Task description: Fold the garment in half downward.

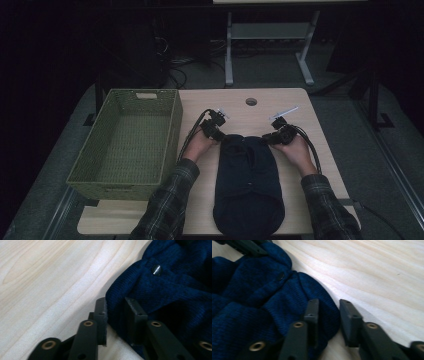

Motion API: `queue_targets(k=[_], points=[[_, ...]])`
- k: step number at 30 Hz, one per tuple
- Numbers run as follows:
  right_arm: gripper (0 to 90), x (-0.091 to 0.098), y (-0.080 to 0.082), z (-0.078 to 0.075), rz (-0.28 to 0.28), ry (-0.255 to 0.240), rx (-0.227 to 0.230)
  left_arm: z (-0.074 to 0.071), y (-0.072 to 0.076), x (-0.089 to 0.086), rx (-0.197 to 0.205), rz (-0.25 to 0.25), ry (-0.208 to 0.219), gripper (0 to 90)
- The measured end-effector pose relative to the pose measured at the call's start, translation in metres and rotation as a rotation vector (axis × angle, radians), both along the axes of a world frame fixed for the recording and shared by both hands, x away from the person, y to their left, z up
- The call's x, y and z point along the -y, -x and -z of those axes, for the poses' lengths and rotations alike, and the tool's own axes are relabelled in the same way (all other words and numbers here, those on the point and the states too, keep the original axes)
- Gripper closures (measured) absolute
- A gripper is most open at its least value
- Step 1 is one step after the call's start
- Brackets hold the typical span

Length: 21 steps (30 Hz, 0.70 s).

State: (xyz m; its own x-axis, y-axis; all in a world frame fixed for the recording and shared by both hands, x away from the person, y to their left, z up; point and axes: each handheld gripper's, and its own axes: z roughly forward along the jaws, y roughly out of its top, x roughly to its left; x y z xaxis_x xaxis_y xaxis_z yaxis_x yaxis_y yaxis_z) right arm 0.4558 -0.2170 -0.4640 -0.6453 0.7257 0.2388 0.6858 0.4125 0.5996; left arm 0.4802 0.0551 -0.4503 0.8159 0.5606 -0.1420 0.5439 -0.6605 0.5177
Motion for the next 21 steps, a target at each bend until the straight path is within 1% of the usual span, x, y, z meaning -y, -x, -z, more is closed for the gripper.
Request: queue_targets(k=[1,3,4,6,7,10,12,13,15,16,18,21], points=[[74.9,0.000,0.000,0.000,-0.006,-0.009,-0.006,0.000,0.001,0.000,0.001,-0.003,0.004,75.4],[79.6,-0.002,0.001,-0.001,-0.013,-0.006,-0.003,0.000,0.001,0.000,-0.003,-0.012,0.006,77.4],[81.0,-0.003,0.001,-0.001,-0.022,0.004,0.008,-0.001,0.001,0.000,-0.004,-0.015,0.005,78.1],[82.6,-0.005,0.003,-0.003,-0.023,0.026,0.015,-0.001,0.002,0.000,-0.005,-0.028,0.010,78.7],[83.3,-0.006,0.003,-0.004,-0.031,0.039,0.028,-0.003,0.002,-0.001,-0.004,-0.021,-0.002,79.0],[84.1,-0.007,0.005,-0.009,-0.030,0.066,0.050,-0.009,0.003,-0.003,0.009,-0.041,0.021,79.5],[84.1,-0.006,0.005,-0.015,-0.017,0.062,0.066,-0.015,0.004,-0.004,0.029,-0.053,0.036,79.7],[84.1,-0.005,0.006,-0.019,-0.012,0.060,0.077,-0.018,0.004,-0.004,0.041,-0.048,0.030,79.8],[84.2,-0.003,0.007,-0.026,-0.006,0.054,0.102,-0.025,0.005,-0.004,0.061,-0.056,0.039,79.9],[84.2,-0.003,0.008,-0.029,-0.001,0.051,0.115,-0.029,0.005,-0.004,0.074,-0.051,0.035,79.9],[84.2,-0.002,0.008,-0.038,-0.002,0.054,0.123,-0.038,0.006,-0.004,0.099,-0.048,0.037,79.9],[84.2,0.000,0.009,-0.052,-0.001,0.046,0.160,-0.050,0.008,-0.005,0.142,-0.054,0.053,79.9]])
